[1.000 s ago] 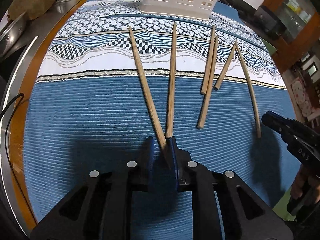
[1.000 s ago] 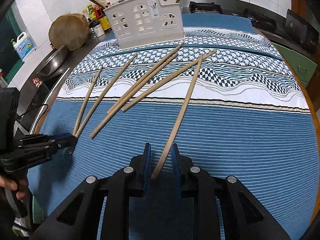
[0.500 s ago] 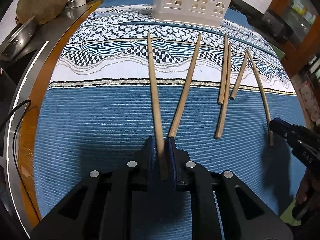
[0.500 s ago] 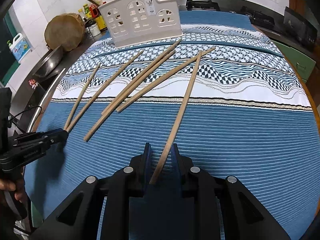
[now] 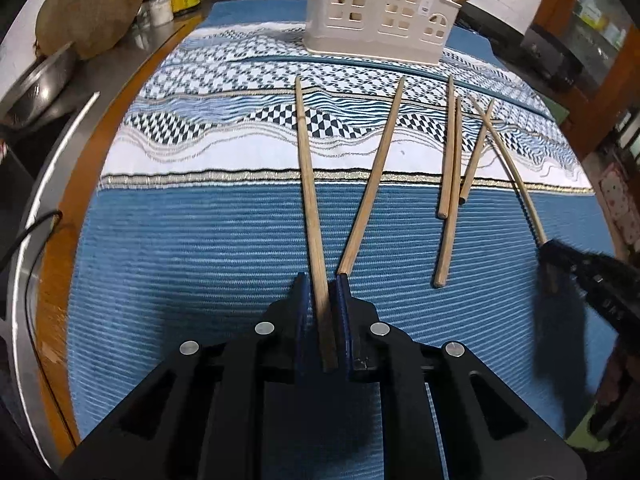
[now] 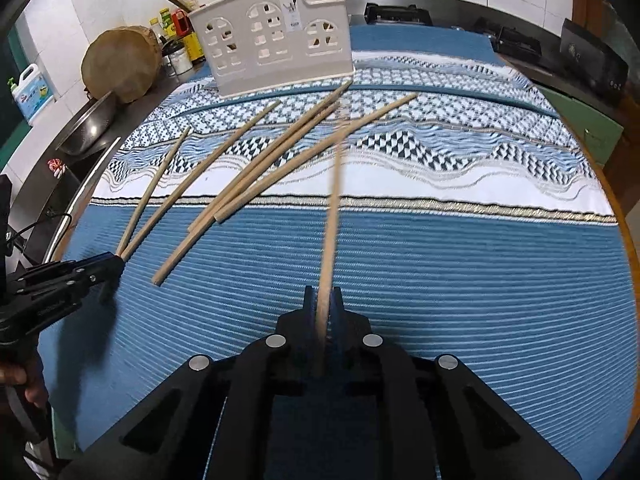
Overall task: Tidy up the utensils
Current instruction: 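Lift both held chopsticks and carry them over the white holder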
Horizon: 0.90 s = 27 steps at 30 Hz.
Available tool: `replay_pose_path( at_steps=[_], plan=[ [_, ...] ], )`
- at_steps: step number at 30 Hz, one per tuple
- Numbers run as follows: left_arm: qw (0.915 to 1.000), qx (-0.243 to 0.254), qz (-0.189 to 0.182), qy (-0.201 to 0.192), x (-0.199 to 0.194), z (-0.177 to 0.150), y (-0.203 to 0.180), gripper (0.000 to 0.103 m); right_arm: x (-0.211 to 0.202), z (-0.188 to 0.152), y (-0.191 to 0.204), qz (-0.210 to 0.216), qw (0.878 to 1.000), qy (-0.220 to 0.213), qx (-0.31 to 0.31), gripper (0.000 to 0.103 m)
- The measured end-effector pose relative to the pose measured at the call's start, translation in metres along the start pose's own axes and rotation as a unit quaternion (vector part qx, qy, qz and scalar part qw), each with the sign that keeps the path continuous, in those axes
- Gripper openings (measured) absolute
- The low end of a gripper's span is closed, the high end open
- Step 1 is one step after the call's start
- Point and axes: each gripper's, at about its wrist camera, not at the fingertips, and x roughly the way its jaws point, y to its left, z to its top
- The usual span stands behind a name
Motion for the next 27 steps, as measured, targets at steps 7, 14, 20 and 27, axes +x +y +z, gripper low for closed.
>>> replay_pose_path(
  at_steps=[7, 14, 20, 27],
  plan=[
    [0.9997, -0.018, -0.014, 0.002, -0.001, 0.004, 0.011, 0.006, -0.033, 0.014, -0.005, -0.009, 0.999, -0.05, -0.018, 0.007],
    [0.9993, -0.019, -0.013, -0.029, -0.023, 0.015, 0.019, 0.006, -0.073, 0.044, -0.007, -0.01, 0.993, -0.116, -0.036, 0.007],
    [0.9965, -0.012, -0.021, -0.08, -0.056, 0.041, 0.029, 0.006, -0.097, 0.087, -0.004, 0.006, 0.985, -0.166, -0.054, 0.007],
    [0.9912, 0.003, -0.036, -0.127, -0.081, 0.084, 0.03, 0.006, -0.111, 0.132, 0.004, 0.021, 0.977, -0.198, -0.08, 0.006]
  ],
)
